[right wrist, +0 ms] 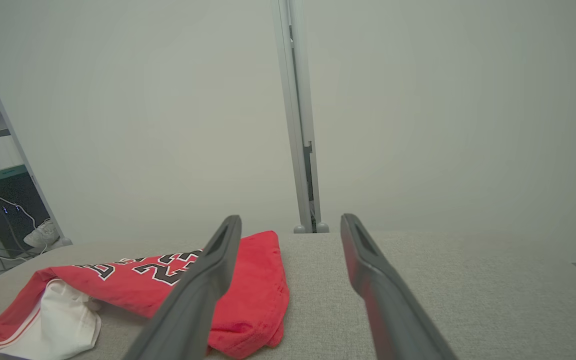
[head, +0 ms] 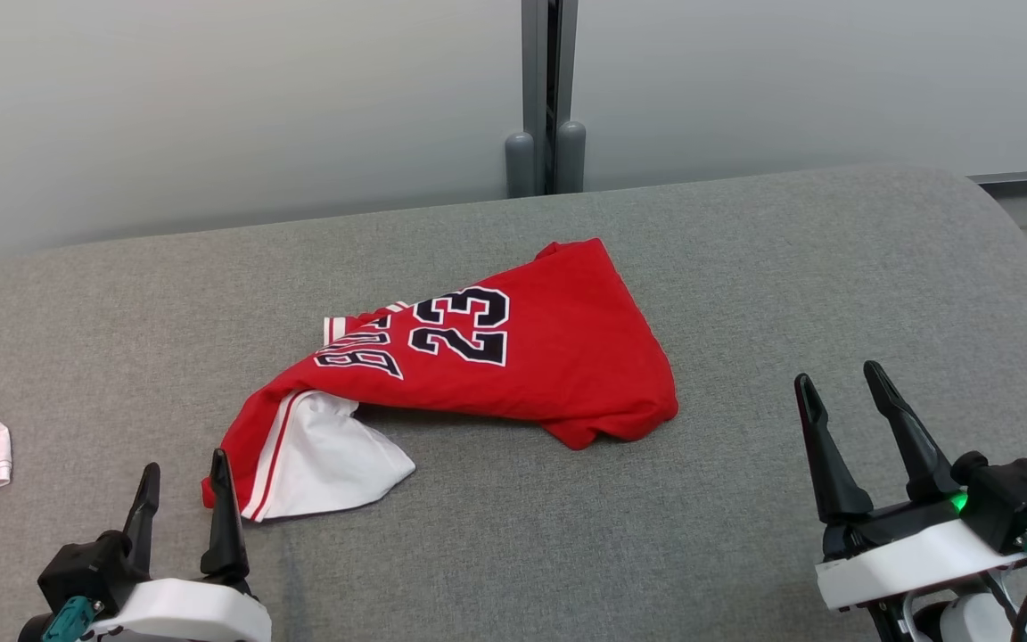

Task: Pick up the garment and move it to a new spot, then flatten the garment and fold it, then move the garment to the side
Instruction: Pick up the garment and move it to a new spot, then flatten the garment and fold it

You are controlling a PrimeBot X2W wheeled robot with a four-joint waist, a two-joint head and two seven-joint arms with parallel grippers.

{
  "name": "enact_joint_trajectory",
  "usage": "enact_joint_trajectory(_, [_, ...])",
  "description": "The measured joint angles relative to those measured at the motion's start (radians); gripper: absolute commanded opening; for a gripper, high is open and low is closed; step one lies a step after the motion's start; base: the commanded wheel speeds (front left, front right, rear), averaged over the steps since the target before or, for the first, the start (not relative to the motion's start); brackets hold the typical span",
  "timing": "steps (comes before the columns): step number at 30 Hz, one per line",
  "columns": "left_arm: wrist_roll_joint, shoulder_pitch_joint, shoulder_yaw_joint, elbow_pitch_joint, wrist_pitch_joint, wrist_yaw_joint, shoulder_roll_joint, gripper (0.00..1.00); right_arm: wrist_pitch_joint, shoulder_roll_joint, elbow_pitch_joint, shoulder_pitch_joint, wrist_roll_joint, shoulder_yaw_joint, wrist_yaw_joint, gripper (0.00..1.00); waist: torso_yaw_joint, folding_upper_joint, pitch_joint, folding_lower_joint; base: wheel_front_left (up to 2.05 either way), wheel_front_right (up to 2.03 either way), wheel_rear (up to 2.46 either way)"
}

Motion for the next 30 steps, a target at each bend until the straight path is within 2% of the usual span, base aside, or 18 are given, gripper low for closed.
enact_joint_trajectory(14, [0.034,-0.018,0.028,0.021,0.000,-0.025,-0.012,1.00,0.000,0.008,0.009,0.000,-0.001,-0.017,0.000,1.00,-0.001,0.0000,-0.007,0.0000,0.00,0.00,0.00])
enact_joint_trajectory(30, [0.031,-0.019,0.017,0.033,0.000,-0.025,-0.013,1.00,0.000,0.013,0.011,0.000,0.000,-0.008,0.000,1.00,-0.002,0.0000,-0.018,0.0000,0.00,0.00,0.00])
